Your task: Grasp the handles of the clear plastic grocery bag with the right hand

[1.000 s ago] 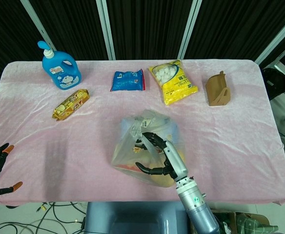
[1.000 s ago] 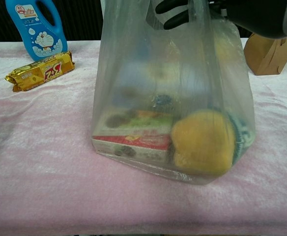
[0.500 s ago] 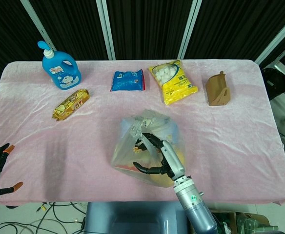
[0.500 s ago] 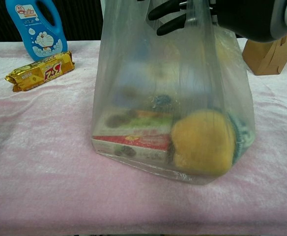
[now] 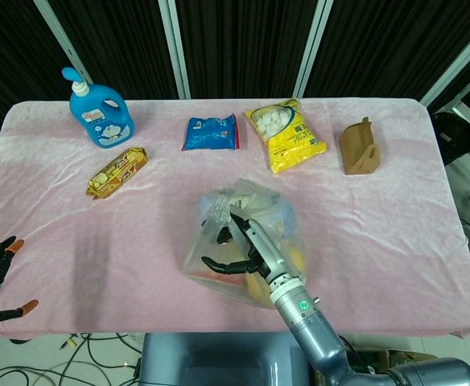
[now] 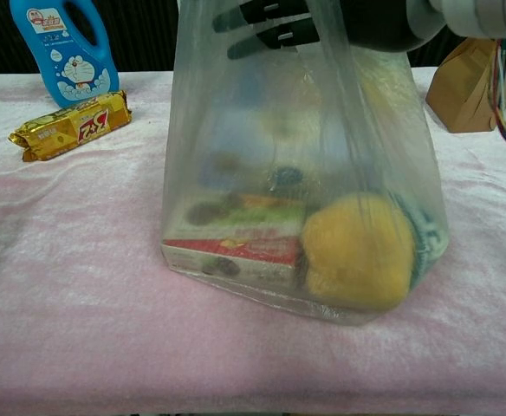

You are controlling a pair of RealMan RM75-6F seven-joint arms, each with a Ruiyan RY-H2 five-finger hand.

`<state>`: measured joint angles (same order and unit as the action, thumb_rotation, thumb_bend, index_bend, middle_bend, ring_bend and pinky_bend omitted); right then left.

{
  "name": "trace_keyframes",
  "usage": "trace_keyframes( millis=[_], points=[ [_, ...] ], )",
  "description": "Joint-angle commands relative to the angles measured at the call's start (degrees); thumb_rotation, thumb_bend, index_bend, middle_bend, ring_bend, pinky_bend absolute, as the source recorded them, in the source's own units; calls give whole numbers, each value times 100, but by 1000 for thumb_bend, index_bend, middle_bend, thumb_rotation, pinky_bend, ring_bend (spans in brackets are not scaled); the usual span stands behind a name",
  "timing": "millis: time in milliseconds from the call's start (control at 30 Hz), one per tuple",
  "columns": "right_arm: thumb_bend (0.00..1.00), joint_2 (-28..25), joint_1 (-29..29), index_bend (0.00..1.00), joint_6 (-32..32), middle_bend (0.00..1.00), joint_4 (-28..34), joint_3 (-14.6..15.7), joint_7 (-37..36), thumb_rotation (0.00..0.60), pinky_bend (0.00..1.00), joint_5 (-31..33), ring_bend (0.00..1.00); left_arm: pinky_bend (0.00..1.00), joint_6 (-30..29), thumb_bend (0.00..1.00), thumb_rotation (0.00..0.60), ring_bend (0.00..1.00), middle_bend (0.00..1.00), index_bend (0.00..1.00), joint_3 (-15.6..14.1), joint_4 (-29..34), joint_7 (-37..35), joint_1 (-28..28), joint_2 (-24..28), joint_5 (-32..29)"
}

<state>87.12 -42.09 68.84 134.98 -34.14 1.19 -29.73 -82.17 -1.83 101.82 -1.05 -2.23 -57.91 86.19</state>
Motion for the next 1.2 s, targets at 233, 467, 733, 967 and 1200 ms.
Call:
trace_keyframes(
  millis=[233,467,733,967,1200],
  points=[
    [181,-444,-464,358,-394,323,1,-569,-334,600,355,990,367,0,10,0,600,0,0,0,1,9,5,-3,1,-12],
    [182,-528,-705,358,-371,320,1,-1037,-868,600,353,1541,364,0,30,0,600,0,0,0,-6,12,0,-8,9,-18],
    [181,-765,-851,358,-365,320,1,-1577,-1502,600,354,2423,365,0,43,0,600,0,0,0,-14,20,1,-11,13,-18],
    [182,-960,-686,352,-547,320,1,-1558,-1823,600,355,2493,364,0,54,0,600,0,0,0,-18,33,5,-12,18,-29],
    [181,-1016,-528,350,-891,340,1,-1631,-2268,600,401,2398,385,0,64,0,600,0,0,0,-18,34,12,-17,18,-35]
  ],
)
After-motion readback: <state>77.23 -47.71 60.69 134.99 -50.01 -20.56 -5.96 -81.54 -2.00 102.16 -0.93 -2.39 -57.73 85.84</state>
